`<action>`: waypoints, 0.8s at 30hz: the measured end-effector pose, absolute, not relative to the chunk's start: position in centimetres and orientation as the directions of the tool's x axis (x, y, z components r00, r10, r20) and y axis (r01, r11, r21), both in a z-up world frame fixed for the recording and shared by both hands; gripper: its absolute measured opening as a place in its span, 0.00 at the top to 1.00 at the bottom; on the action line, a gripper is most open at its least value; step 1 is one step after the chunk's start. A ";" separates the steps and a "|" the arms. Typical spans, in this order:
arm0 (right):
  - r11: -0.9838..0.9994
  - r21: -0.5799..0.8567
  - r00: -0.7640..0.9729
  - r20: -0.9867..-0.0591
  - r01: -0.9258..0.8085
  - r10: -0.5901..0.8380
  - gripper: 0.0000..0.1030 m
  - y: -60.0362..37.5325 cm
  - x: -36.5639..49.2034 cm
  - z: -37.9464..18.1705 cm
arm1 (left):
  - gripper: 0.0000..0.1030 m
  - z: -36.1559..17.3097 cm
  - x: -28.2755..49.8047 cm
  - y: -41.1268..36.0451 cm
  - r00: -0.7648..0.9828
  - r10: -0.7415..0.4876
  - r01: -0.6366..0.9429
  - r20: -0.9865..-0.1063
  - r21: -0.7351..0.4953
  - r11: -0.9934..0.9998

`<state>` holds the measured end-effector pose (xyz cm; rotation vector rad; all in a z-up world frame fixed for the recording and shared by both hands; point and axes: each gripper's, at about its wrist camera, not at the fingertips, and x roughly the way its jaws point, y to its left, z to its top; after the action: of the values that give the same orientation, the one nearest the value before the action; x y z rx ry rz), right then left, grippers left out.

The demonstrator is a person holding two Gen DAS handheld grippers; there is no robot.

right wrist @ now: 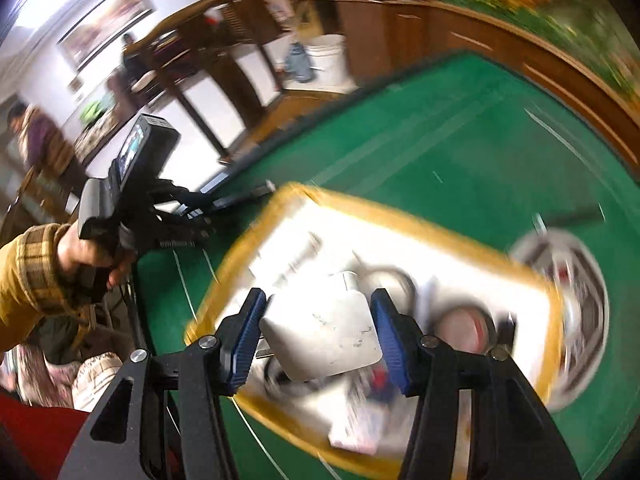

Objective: Organize rigid objects
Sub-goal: 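Grasp the black stick with the left tool while the right tool grasps the white plug charger, then carry the black stick with the left tool while the right tool carries the charger over the tray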

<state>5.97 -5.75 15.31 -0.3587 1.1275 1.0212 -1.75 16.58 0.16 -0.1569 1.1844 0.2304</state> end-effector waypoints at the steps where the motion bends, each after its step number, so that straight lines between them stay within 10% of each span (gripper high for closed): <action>1: 0.546 0.244 0.066 -0.871 -0.802 0.487 0.48 -7.1 5.9 15.2 | 0.86 0.2 -1.8 16.5 0.357 0.087 -0.261 -0.930 -0.010 0.965; 24: 0.638 0.251 0.126 -0.865 -0.728 0.485 0.48 -15.6 5.6 15.3 | 0.86 5.7 -8.6 10.6 0.529 -0.008 -0.349 -0.848 -0.226 0.910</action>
<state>5.57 -15.64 15.30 -0.2564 1.1382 0.8971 -8.57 10.56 5.66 -0.3948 0.9987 0.2100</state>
